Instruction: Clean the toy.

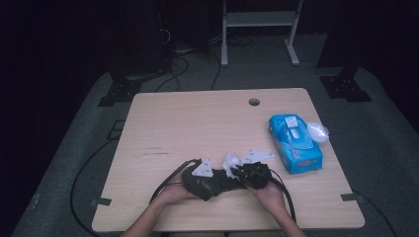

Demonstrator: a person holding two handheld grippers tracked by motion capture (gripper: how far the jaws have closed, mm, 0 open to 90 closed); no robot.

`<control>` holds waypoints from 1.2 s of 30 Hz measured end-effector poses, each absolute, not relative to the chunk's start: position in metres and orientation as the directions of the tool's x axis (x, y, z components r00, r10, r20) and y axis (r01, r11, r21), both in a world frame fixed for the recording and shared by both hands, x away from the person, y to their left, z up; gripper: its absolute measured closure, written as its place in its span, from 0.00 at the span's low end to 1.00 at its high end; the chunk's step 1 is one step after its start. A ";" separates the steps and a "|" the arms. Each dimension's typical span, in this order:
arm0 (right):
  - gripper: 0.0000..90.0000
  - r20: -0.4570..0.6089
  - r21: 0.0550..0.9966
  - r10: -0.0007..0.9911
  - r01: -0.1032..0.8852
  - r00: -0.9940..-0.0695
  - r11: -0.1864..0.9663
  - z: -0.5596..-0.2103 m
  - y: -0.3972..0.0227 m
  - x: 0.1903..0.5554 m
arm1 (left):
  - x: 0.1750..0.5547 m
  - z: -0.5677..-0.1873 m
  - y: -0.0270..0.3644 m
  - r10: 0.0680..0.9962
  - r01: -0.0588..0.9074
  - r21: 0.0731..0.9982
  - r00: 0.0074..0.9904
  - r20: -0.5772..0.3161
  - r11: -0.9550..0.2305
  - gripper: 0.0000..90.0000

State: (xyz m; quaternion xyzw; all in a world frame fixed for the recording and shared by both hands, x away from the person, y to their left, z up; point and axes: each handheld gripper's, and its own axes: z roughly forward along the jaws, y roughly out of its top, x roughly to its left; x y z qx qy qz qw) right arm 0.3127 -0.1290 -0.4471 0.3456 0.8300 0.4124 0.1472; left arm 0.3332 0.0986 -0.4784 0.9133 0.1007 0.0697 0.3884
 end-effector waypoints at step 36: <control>0.91 0.082 0.765 0.701 0.496 -0.709 0.412 -0.448 -0.179 0.285 | 0.337 -0.479 0.100 0.243 0.137 0.728 0.969 0.041 -0.671 0.27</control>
